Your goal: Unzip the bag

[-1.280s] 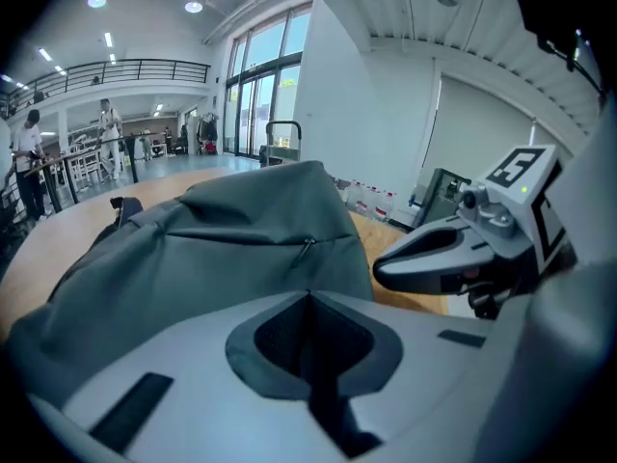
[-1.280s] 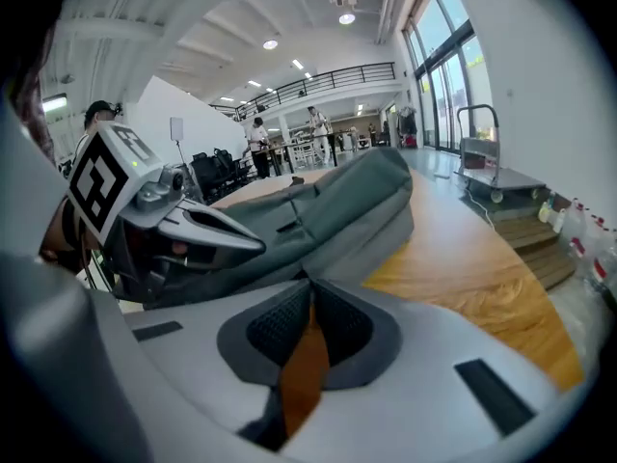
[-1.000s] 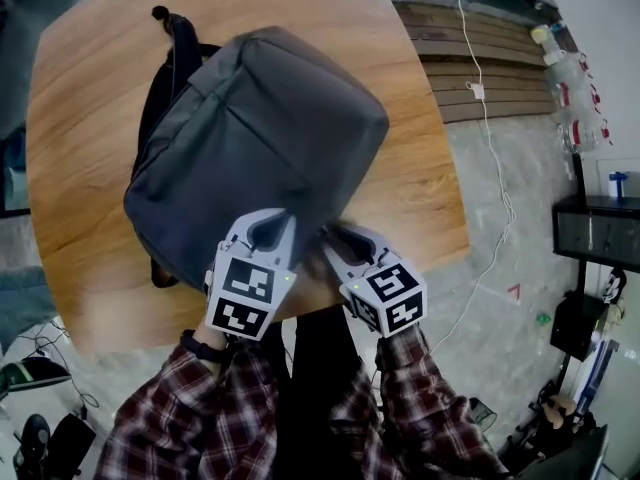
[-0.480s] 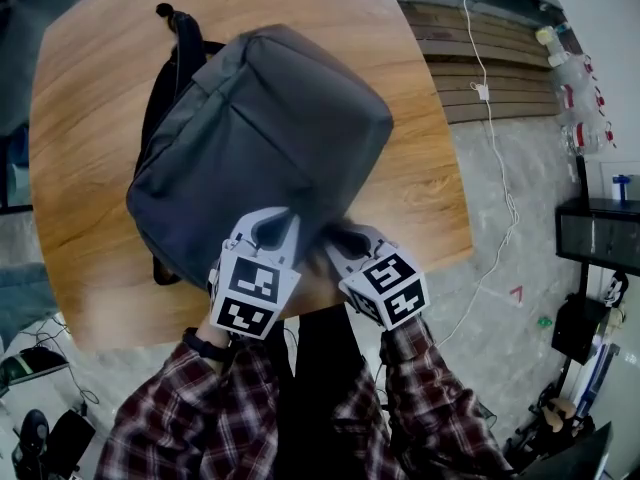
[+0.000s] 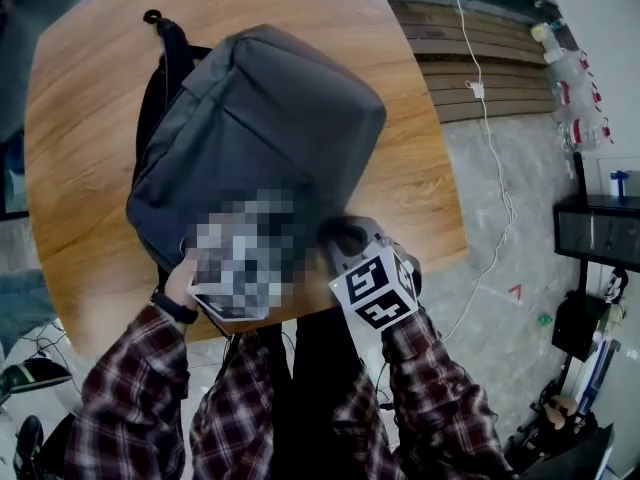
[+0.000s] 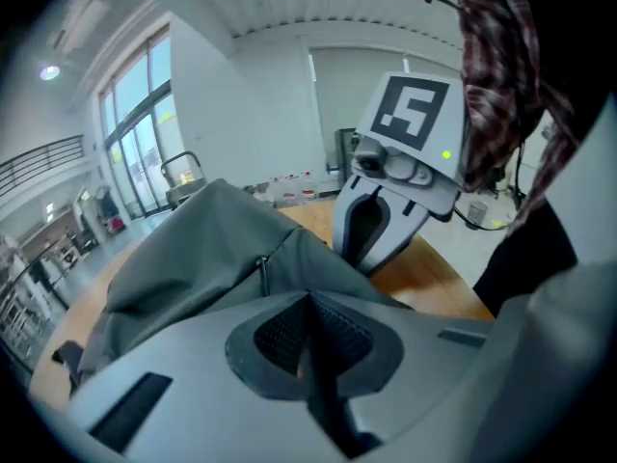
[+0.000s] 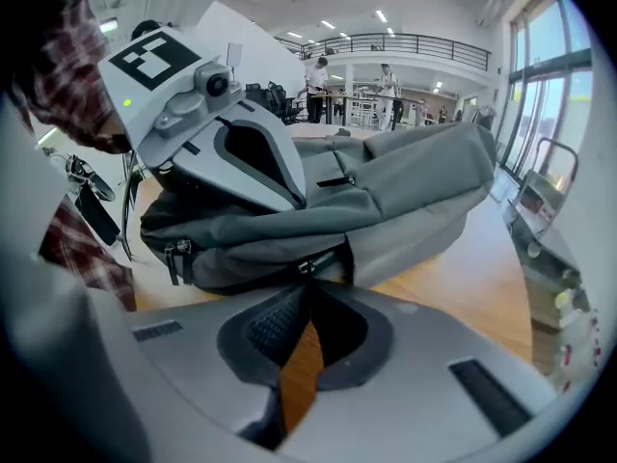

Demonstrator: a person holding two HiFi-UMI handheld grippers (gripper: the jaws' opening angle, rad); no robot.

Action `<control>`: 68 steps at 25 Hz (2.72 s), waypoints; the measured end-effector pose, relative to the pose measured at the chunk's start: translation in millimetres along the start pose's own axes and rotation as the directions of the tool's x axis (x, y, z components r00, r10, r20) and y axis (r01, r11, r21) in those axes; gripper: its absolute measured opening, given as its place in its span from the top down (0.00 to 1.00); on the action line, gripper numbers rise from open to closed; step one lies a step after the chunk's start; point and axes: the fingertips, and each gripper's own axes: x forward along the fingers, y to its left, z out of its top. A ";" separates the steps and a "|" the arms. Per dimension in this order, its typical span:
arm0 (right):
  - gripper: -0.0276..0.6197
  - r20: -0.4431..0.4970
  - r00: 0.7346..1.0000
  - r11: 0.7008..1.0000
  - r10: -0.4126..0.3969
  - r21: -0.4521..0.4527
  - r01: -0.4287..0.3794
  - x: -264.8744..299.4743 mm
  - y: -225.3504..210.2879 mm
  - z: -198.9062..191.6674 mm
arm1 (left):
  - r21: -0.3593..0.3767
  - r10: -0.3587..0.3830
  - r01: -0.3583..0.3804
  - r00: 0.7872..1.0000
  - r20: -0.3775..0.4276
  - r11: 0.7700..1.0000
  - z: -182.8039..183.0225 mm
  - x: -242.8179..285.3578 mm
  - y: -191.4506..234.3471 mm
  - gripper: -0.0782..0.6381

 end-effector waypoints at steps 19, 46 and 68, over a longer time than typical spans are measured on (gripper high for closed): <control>0.93 0.026 0.999 0.943 -0.032 0.333 0.022 -20.3 13.6 -46.3 | -0.040 -0.164 0.163 0.987 0.001 0.986 31.1 74.6 32.7 0.88; 0.93 0.014 0.993 0.975 -0.119 0.192 0.114 -19.6 -46.7 -49.7 | -0.243 0.075 -0.097 0.992 -0.100 0.965 -25.0 43.6 84.5 0.88; 0.93 0.078 0.996 0.998 -0.041 0.041 0.038 21.1 -97.2 8.4 | -0.106 -0.089 0.083 0.995 -0.046 0.991 21.3 67.8 61.9 0.88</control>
